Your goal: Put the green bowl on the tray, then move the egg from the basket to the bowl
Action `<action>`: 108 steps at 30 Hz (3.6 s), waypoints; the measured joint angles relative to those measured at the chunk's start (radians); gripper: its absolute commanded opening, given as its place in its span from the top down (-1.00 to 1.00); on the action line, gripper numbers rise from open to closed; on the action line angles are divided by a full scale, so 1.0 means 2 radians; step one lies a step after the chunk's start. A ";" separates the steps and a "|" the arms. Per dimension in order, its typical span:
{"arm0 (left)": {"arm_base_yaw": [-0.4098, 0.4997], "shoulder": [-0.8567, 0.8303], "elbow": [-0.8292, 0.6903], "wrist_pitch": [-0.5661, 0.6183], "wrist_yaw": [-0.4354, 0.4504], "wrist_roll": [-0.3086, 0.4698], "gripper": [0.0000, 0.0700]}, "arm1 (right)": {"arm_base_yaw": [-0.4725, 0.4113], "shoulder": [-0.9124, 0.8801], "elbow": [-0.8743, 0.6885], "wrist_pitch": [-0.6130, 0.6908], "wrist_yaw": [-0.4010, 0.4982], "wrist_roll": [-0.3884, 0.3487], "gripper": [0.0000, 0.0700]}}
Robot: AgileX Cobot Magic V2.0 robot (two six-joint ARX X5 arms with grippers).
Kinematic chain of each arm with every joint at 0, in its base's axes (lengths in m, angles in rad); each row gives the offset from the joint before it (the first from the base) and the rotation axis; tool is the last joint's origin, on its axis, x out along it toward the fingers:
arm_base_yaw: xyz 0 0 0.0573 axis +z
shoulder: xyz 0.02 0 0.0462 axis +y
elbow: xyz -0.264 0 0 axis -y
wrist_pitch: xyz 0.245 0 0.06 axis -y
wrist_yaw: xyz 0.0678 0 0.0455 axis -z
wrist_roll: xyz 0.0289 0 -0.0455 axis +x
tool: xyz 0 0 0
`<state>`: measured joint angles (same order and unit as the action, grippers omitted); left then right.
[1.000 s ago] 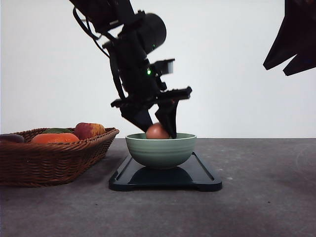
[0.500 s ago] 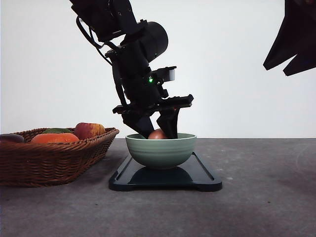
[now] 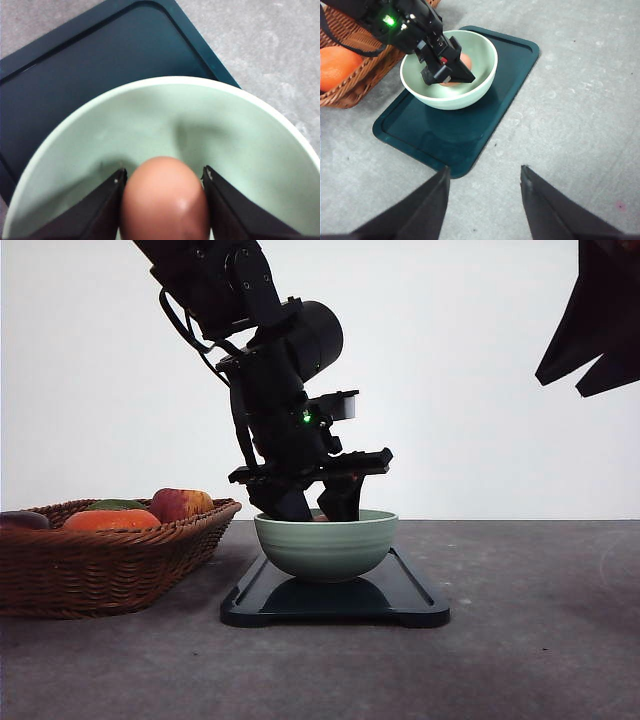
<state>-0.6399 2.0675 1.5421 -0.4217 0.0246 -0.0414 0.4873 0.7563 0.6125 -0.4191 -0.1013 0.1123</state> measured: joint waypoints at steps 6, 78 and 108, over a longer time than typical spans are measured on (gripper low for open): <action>-0.001 0.001 0.000 0.000 0.000 0.000 0.34 | 0.000 0.000 0.000 0.000 0.000 0.000 0.23; 0.014 -0.258 -0.044 -0.143 -0.010 -0.028 -0.34 | 0.000 0.000 0.000 -0.020 -0.001 0.000 0.23; 0.045 -0.650 -0.406 -0.109 -0.067 -0.163 -0.06 | 0.000 0.000 0.000 -0.020 -0.002 0.000 0.36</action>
<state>-0.5507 0.7666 0.7300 -0.6400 -0.1093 -0.3681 0.4873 0.7563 0.6125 -0.4587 -0.1047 0.1124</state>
